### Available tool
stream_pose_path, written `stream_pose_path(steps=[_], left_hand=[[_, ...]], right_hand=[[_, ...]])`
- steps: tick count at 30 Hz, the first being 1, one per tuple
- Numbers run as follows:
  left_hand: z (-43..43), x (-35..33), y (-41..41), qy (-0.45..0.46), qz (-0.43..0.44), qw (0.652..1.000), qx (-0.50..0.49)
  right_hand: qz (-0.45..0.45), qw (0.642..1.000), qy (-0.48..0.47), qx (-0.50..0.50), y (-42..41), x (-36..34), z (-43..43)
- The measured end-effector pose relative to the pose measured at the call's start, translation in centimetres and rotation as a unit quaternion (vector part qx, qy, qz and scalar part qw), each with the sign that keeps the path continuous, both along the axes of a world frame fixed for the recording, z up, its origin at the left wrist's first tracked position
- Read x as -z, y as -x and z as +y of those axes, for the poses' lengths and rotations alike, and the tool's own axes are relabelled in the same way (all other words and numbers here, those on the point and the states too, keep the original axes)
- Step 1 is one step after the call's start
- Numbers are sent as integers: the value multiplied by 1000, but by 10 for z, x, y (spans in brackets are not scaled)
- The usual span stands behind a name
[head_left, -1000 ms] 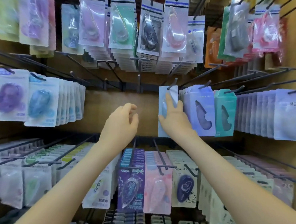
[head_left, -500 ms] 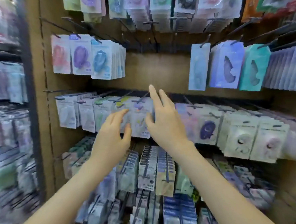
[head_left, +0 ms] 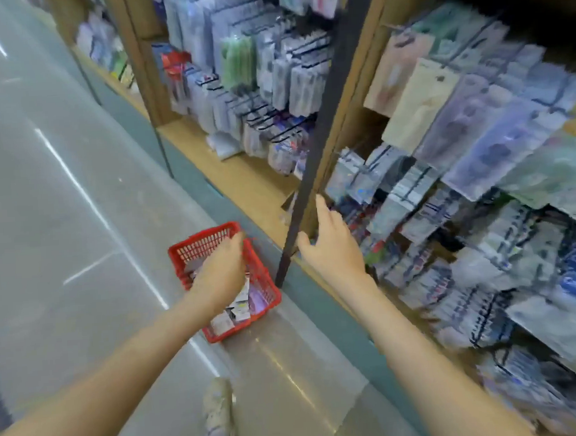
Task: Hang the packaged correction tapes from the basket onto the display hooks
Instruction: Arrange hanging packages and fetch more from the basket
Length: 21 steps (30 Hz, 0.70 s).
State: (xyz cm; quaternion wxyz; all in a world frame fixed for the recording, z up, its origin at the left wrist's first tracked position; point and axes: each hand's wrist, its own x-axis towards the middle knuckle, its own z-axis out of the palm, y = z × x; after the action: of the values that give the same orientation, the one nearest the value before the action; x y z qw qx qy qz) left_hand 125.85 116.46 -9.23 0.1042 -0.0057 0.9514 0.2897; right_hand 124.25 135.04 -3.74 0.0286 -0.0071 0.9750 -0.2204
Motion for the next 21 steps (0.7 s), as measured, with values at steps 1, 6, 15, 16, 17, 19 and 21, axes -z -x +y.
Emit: stream_pose_path(steps=[1,6,15,16,17,19,21], left_hand=[[-24,31,5,8,-32,999,-20],[-102,153,30,27,-170,983,-67],[-102,405,70,-18,-285,934,-213],[-94,440,74,-15,-280,927,-247],[-83,478,77,-32,-279,919,-275],[-62,542,86,-62,-302,904,-297],[-45,596,98,-65,-337,884,-318]], right_hand=[[-32,999,-7,-4,13,27,-17],[-156,987,-30,-38,72,173,-82],[-300,953,-20,-38,102,456,-107],[-319,947,-12,-31,106,489,-106],[-337,941,-4,-25,109,522,-105],[-351,936,13,-22,120,585,-101],[-348,937,24,-28,134,642,-97]])
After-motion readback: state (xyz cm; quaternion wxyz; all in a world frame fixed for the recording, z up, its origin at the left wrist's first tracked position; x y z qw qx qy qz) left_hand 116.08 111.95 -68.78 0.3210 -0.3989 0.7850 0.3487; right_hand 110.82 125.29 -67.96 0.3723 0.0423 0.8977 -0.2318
